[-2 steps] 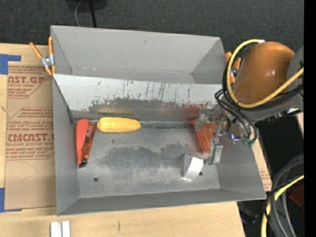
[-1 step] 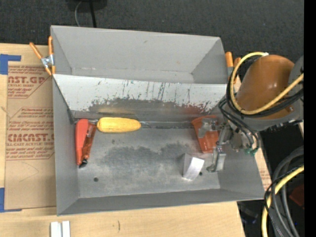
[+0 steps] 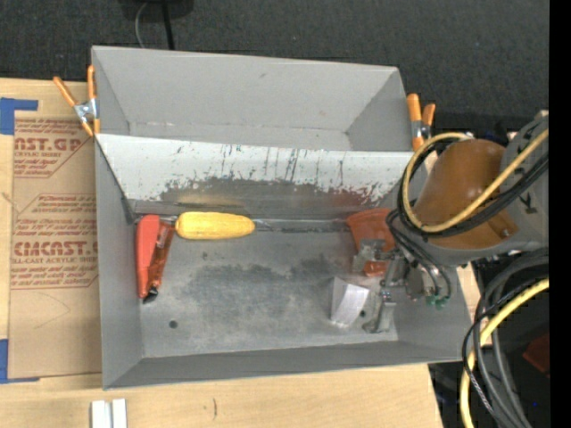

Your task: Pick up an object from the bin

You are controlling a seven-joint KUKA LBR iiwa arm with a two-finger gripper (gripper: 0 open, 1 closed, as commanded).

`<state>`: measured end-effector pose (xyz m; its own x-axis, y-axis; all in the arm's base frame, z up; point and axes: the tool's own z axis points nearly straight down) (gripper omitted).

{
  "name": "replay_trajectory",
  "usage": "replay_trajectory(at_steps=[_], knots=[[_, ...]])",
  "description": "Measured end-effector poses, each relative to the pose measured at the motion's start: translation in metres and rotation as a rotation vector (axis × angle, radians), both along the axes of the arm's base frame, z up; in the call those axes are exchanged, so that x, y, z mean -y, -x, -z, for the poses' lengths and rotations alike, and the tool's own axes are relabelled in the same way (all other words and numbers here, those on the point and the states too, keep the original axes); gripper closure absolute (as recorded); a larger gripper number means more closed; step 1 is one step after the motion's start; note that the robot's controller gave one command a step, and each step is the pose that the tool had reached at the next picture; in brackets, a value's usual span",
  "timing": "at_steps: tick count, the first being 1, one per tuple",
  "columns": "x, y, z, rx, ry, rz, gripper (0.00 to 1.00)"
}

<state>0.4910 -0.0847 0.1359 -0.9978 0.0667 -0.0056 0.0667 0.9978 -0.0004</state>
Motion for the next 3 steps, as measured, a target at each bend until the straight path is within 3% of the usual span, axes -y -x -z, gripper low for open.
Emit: replay_trajectory(at_steps=[1,2,3], knots=[[-0.003,-0.011,0.066,-0.001,-0.001,-0.079,1.0],[-0.003,-0.011,0.066,-0.001,-0.001,-0.079,1.0],[-0.003,-0.006,-0.072,0.001,0.0,-0.074,1.0]])
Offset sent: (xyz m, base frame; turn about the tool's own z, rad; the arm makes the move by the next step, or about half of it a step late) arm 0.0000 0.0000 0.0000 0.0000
